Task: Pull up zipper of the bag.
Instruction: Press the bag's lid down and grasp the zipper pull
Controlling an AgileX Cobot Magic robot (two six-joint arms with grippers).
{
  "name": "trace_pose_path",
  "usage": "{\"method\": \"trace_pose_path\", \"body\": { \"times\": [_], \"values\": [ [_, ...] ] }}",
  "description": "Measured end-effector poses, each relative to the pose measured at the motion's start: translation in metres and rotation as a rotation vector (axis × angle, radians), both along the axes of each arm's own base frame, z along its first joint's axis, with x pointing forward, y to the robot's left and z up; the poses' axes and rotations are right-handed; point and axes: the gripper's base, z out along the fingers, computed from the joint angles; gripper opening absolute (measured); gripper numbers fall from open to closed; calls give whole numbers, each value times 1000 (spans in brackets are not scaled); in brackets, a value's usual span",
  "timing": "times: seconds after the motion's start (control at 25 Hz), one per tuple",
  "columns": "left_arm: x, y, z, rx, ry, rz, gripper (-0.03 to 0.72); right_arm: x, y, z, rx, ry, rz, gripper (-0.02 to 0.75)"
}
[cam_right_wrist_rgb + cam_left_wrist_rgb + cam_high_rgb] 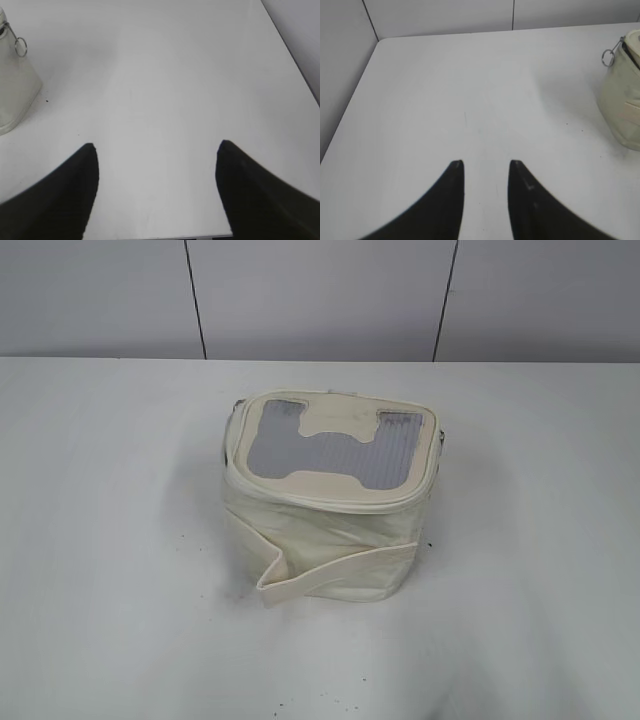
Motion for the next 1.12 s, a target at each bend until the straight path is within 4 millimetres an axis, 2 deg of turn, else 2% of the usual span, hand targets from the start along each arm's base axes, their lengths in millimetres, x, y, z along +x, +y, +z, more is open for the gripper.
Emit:
{"method": "trace_pose_path", "body": {
  "times": [0.76,0.92,1.12],
  "values": [
    [2,0,0,6,9,0,237,0,0,0,2,0,1,566],
    [18,-1,4,12,86,-35,237,8,1,5,11,21,11,566],
    [56,-9,22,-38,83,-67,239,49,7,15,-15,76,91,566]
  ]
}}
